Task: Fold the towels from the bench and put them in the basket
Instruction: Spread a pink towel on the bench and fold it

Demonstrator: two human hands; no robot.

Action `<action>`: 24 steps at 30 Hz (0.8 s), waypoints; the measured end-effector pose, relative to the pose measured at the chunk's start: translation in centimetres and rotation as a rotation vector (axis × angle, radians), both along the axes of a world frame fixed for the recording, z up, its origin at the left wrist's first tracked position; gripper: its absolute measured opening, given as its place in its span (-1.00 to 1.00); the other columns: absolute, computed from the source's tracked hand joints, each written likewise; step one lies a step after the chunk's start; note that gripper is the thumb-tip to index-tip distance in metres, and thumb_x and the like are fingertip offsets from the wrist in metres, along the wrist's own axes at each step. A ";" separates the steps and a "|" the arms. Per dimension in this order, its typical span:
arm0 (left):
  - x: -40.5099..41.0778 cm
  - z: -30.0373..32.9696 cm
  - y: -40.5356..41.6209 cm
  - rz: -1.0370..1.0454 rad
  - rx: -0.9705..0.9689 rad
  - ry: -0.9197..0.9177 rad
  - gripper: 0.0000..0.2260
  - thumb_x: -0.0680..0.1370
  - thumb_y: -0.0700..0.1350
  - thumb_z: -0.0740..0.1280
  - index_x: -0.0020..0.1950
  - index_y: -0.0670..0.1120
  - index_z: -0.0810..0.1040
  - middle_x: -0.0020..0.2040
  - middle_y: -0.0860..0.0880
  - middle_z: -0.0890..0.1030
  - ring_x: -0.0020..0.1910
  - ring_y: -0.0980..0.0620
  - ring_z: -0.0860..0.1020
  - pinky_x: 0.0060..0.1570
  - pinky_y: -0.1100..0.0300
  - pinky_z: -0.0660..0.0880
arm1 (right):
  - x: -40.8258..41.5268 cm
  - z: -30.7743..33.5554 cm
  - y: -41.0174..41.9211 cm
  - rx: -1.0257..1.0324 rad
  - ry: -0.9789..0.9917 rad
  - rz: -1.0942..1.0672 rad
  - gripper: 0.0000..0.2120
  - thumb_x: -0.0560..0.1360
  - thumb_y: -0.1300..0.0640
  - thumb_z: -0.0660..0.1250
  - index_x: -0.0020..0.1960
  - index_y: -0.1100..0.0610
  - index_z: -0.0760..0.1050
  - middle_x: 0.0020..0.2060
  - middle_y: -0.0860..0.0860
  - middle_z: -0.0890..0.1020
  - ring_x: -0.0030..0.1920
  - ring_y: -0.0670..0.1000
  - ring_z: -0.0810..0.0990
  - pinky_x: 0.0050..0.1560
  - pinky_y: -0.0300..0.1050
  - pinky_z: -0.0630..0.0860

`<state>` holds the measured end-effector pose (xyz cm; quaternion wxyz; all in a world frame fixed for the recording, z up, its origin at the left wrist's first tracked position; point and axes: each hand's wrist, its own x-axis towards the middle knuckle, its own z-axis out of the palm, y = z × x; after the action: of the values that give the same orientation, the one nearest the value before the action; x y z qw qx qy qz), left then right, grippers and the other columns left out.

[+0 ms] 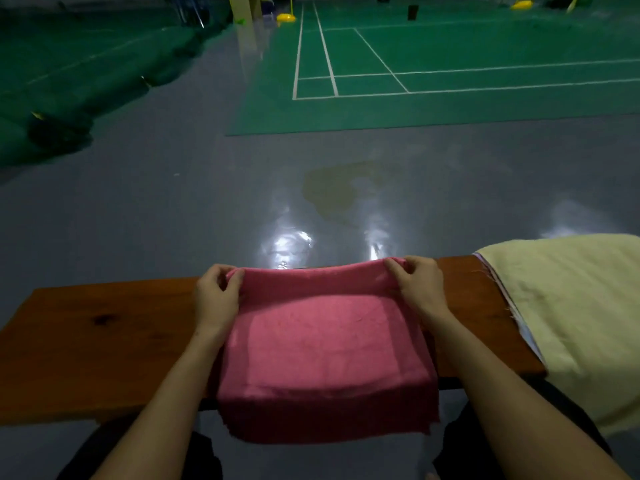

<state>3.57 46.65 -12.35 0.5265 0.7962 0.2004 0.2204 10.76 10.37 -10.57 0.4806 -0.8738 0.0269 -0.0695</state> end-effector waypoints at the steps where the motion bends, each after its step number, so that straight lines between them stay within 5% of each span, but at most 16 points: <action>1: 0.4 -0.1 -0.2 0.004 -0.011 0.008 -0.85 0.58 0.01 0.45 -0.12 -0.03 0.61 -0.22 -0.03 0.65 -0.20 -0.01 0.61 -0.07 -0.24 0.67 | 0.4 -0.1 0.1 -0.010 0.006 -0.022 -0.74 0.58 0.02 0.47 -0.23 0.12 0.64 -0.38 -0.09 0.64 -0.32 -0.11 0.60 -0.37 -0.33 0.37; 5: 1.5 0.1 -1.5 -0.029 0.030 0.017 -0.93 0.63 -0.25 0.41 0.07 -0.11 0.64 -0.02 -0.07 0.69 0.03 -0.02 0.65 0.13 -0.02 0.62 | 1.9 0.0 0.8 0.027 -0.004 -0.064 -0.88 0.58 0.09 0.48 0.02 0.15 0.69 -0.17 -0.01 0.71 -0.22 -0.11 0.61 -0.26 -0.50 0.45; 8: 2.0 -0.4 -1.1 -0.092 -0.044 0.033 -0.64 0.62 -0.34 0.34 0.41 -0.14 0.53 0.38 -0.08 0.56 0.44 -0.01 0.49 0.40 0.10 0.45 | 2.0 0.1 0.7 0.226 0.065 -0.034 -0.56 0.60 0.10 0.47 0.43 0.19 0.53 0.23 0.07 0.65 0.05 -0.06 0.69 0.02 -0.22 0.65; 11: 1.3 -0.8 -0.6 -0.108 0.089 0.036 -0.56 0.57 -0.17 0.31 0.46 -0.11 0.53 0.52 -0.13 0.45 0.56 -0.04 0.37 0.51 -0.14 0.40 | 0.7 0.8 0.0 0.011 -0.007 0.016 -0.54 0.63 0.08 0.42 0.49 0.16 0.48 0.37 0.05 0.60 0.31 0.02 0.60 0.32 -0.05 0.53; 16: -4.2 -0.2 -4.4 -0.345 0.637 0.178 -0.61 0.63 0.02 0.32 0.42 -0.10 0.58 0.52 -0.19 0.46 0.54 -0.20 0.40 0.52 -0.15 0.35 | -5.4 1.0 1.0 -0.340 -0.071 0.295 -0.66 0.65 0.06 0.34 0.39 0.14 0.56 0.29 0.11 0.64 0.25 0.11 0.61 0.32 0.09 0.53; 18: -6.4 -1.1 -6.3 -0.382 0.878 0.279 -0.44 0.62 0.26 0.12 0.53 0.03 0.48 0.63 -0.20 0.31 0.63 -0.25 0.23 0.59 -0.21 0.20 | -8.0 -0.3 2.4 -0.566 -0.010 0.462 -0.51 0.68 -0.14 0.12 0.53 0.05 0.41 0.49 0.09 0.46 0.50 0.14 0.40 0.54 0.20 0.33; 21: -8.3 -3.0 -7.9 -0.381 0.972 0.451 -0.34 0.57 0.43 -0.09 0.67 0.30 0.12 0.72 -0.13 -0.03 0.69 -0.24 -0.11 0.60 -0.27 -0.13 | -10.3 -2.8 3.1 -0.821 0.024 0.548 -0.22 0.55 -0.39 -0.23 0.69 -0.08 0.07 0.70 0.05 -0.02 0.69 0.23 -0.11 0.64 0.28 -0.22; 24: -8.8 -3.6 -7.7 -0.351 1.004 0.437 -0.32 0.56 0.49 -0.20 0.68 0.33 -0.02 0.73 -0.08 -0.10 0.70 -0.20 -0.16 0.61 -0.28 -0.16 | -10.8 -3.5 2.3 -0.854 -0.030 0.488 -0.21 0.58 -0.45 -0.32 0.71 -0.12 0.00 0.70 0.03 -0.08 0.69 0.16 -0.18 0.62 0.21 -0.32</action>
<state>-5.24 38.99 -16.00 0.0592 0.9970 0.0401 0.0282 -0.02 12.63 -14.10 0.0822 -0.9725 -0.2162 0.0278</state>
